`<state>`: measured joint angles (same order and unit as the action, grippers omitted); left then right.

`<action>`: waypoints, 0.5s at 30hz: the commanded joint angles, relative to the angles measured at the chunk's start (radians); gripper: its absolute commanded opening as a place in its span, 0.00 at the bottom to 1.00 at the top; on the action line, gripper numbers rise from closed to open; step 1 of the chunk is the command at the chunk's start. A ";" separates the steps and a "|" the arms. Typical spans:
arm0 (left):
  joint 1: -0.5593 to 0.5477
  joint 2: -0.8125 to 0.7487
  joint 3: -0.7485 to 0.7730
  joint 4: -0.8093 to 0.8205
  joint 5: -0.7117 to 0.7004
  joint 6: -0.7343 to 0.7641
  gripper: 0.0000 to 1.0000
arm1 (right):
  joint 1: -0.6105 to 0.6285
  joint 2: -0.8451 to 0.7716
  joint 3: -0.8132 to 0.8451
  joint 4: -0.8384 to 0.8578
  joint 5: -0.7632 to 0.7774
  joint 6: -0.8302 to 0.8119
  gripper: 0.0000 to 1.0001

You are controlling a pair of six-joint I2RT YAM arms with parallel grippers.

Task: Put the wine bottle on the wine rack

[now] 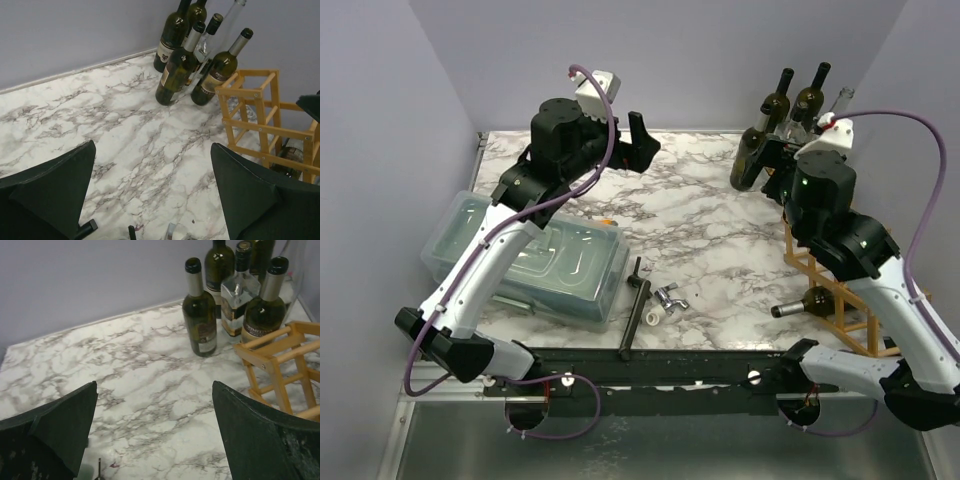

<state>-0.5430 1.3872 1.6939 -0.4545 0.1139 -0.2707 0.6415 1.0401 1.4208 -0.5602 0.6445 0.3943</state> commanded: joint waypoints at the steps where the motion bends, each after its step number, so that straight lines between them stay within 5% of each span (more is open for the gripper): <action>1: -0.053 -0.024 -0.040 0.012 -0.051 0.089 0.99 | 0.003 0.061 0.045 -0.129 0.149 0.023 1.00; 10: -0.100 -0.131 -0.268 0.121 -0.181 0.138 0.99 | 0.002 0.155 -0.051 0.024 -0.007 -0.017 1.00; 15: -0.110 -0.152 -0.319 0.128 -0.167 0.125 0.99 | 0.002 0.257 -0.051 0.120 0.068 -0.092 1.00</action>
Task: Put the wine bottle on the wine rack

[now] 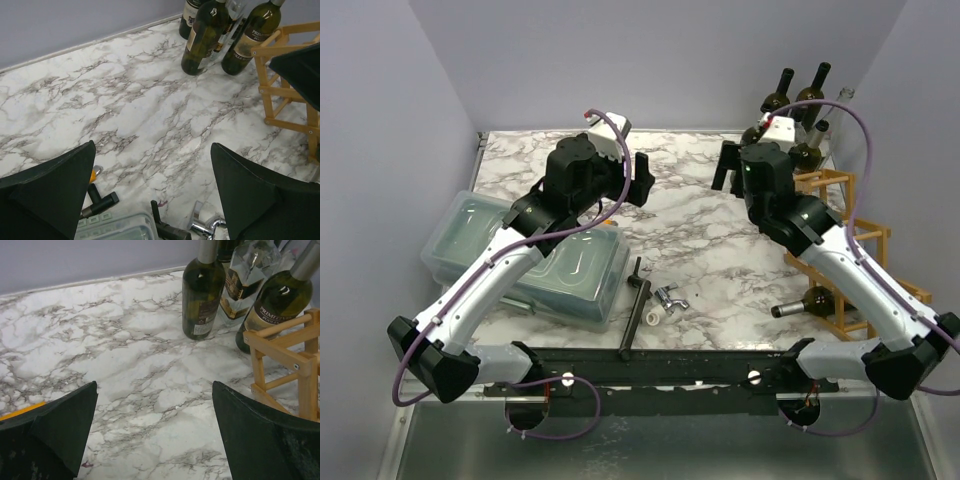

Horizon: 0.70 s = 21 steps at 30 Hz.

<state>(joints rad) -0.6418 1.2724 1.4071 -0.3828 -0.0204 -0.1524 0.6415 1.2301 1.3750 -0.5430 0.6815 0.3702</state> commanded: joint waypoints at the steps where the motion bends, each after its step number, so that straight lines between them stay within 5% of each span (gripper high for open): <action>1: -0.012 -0.040 -0.036 0.058 -0.032 0.012 0.99 | 0.001 0.093 0.001 0.126 0.060 -0.095 1.00; 21: -0.021 0.000 -0.099 0.120 -0.009 0.002 0.99 | -0.328 0.495 0.305 0.394 -0.054 -0.286 0.96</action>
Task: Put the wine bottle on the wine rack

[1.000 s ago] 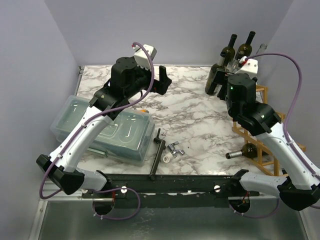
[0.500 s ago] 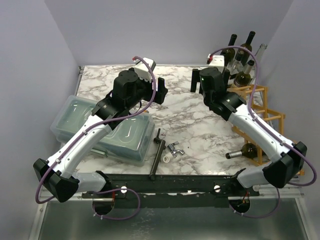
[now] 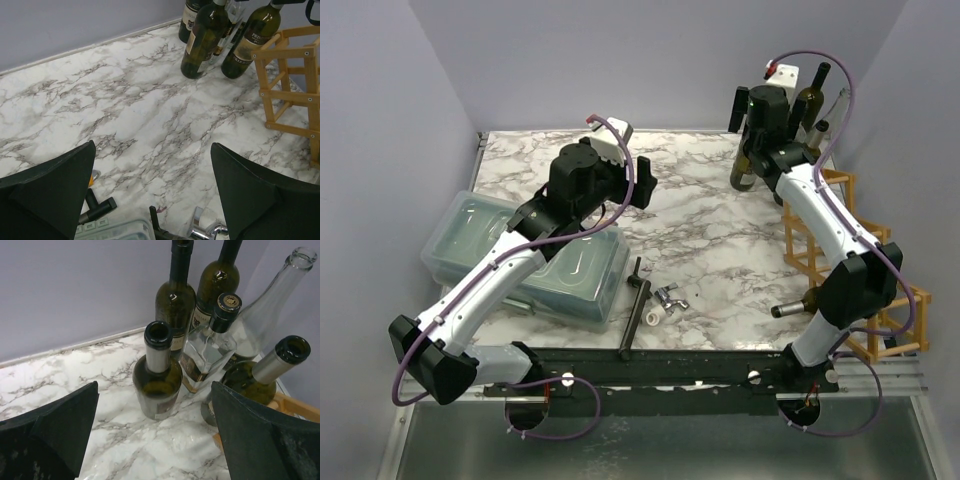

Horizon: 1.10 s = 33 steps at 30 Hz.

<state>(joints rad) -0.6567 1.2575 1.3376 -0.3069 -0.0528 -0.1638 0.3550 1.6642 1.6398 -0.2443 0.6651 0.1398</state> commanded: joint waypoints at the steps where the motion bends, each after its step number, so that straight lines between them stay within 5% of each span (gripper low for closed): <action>1: -0.007 0.023 -0.034 0.051 0.035 0.023 0.99 | -0.051 0.086 0.062 0.094 -0.052 -0.058 0.96; 14: -0.006 0.024 -0.073 0.096 0.024 0.040 0.99 | -0.110 0.285 0.191 0.165 -0.099 -0.113 0.87; 33: -0.007 0.070 -0.078 0.111 0.051 0.000 0.99 | -0.159 0.356 0.161 0.268 -0.159 -0.049 0.76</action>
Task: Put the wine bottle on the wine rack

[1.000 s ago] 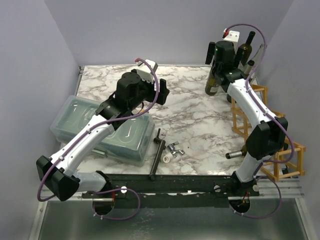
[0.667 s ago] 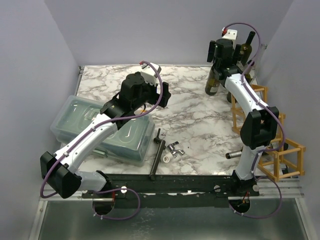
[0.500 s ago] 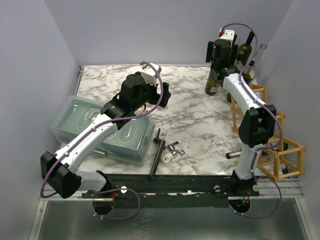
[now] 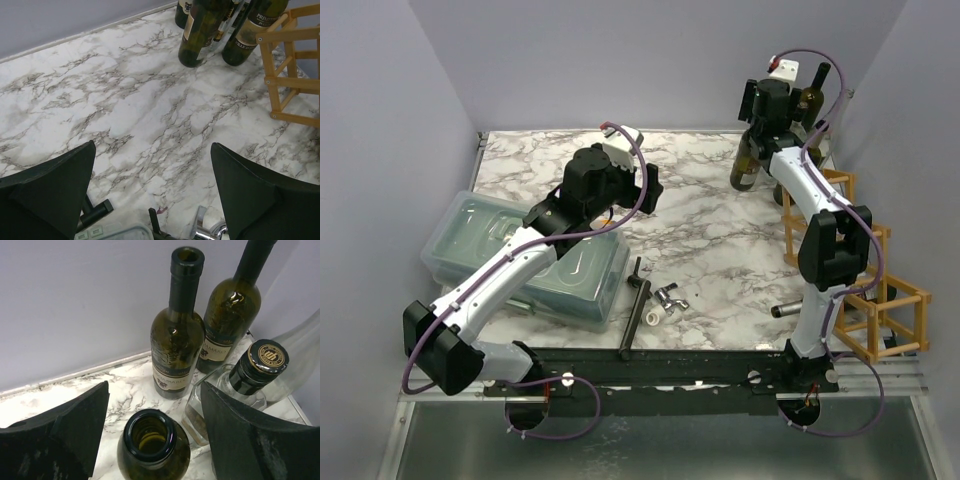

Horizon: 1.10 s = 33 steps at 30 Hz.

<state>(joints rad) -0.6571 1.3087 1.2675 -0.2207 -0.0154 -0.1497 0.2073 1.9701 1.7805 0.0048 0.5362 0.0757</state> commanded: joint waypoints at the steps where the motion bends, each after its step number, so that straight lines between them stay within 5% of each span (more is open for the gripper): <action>1: -0.006 0.021 -0.007 0.024 0.014 -0.014 0.99 | -0.012 0.054 0.021 0.019 -0.043 0.016 0.75; 7: -0.007 0.018 -0.007 0.022 0.013 -0.013 0.99 | -0.013 0.082 0.029 0.008 -0.078 0.017 0.57; 13: -0.006 0.011 -0.008 0.022 -0.007 -0.009 0.99 | -0.013 0.081 0.043 -0.051 -0.122 -0.014 0.10; 15: -0.006 0.010 -0.007 0.020 -0.012 -0.007 0.99 | -0.003 0.042 0.024 -0.060 -0.172 -0.042 0.03; 23: -0.004 0.005 0.000 0.006 -0.063 -0.027 0.98 | 0.040 -0.196 -0.147 -0.067 -0.321 -0.188 0.01; 27: 0.002 0.009 -0.005 0.000 -0.142 -0.054 0.99 | 0.053 -0.301 -0.182 -0.201 -0.527 -0.300 0.01; 33: 0.035 0.023 0.004 -0.020 -0.161 -0.107 0.98 | 0.155 -0.455 -0.233 -0.335 -0.610 -0.510 0.01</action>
<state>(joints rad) -0.6437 1.3281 1.2671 -0.2241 -0.1226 -0.2028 0.3065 1.6203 1.5333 -0.2405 0.0547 -0.2508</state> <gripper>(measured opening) 0.986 0.343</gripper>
